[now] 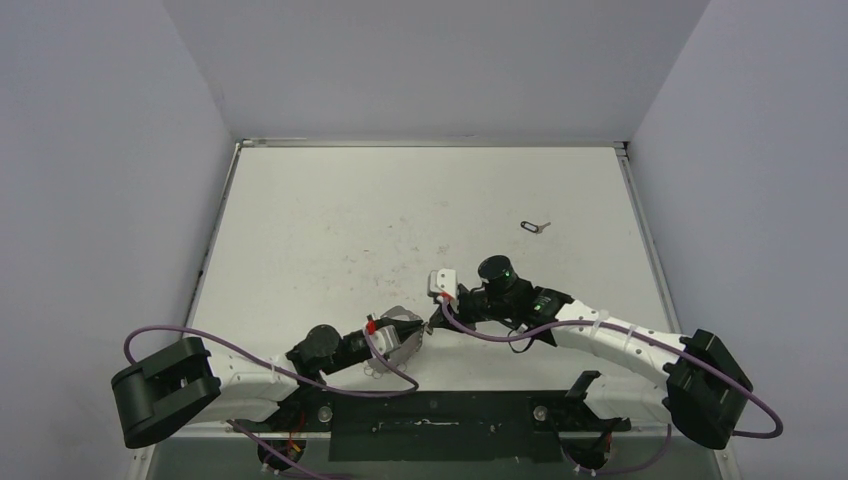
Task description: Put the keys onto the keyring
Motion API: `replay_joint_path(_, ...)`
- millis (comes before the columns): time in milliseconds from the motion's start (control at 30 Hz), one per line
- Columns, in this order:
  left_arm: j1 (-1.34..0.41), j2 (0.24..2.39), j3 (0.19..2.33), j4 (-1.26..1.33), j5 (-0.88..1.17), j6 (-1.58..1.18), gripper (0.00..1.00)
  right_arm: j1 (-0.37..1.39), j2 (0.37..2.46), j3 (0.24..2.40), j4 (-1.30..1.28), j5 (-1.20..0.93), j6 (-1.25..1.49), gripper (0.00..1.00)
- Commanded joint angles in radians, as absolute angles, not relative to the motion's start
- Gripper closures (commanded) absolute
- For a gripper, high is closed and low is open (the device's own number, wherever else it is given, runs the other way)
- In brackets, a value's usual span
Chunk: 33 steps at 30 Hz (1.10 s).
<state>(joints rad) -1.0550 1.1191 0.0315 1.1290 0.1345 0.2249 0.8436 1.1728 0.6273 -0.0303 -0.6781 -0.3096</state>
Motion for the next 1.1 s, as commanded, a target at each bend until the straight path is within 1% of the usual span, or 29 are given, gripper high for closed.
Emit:
replay_joint_path(0, -1.054, 1.095, 0.034, 1.166, 0.144, 0.226, 1.00, 0.833, 1.185, 0.630, 0.010, -0.698, -0.335, 1.00)
replay_joint_path(233, -1.054, 1.092, 0.037, 1.174, 0.148, 0.227, 1.00, 0.828, 1.197, 0.611, 0.011, -0.692, -0.335, 1.00)
replay_joint_path(767, -1.054, 1.087, 0.035, 1.178, 0.148, 0.225, 1.00, 0.829, 1.252, 0.593, 0.098, -0.698, -0.301, 1.00)
replay_joint_path(900, -1.054, 1.083, 0.029, 1.175, 0.142, 0.223, 1.00, 0.827, 1.209, 0.587, 0.079, -0.653, -0.298, 0.88)
replay_joint_path(1000, -1.054, 1.069, 0.023, 1.166, 0.133, 0.224, 1.00, 0.819, 1.154, 0.582, 0.062, -0.601, -0.269, 0.71)
replay_joint_path(1067, -1.054, 1.057, 0.021, 1.147, 0.121, 0.227, 1.00, 0.815, 1.106, 0.573, 0.063, -0.578, -0.249, 0.57)
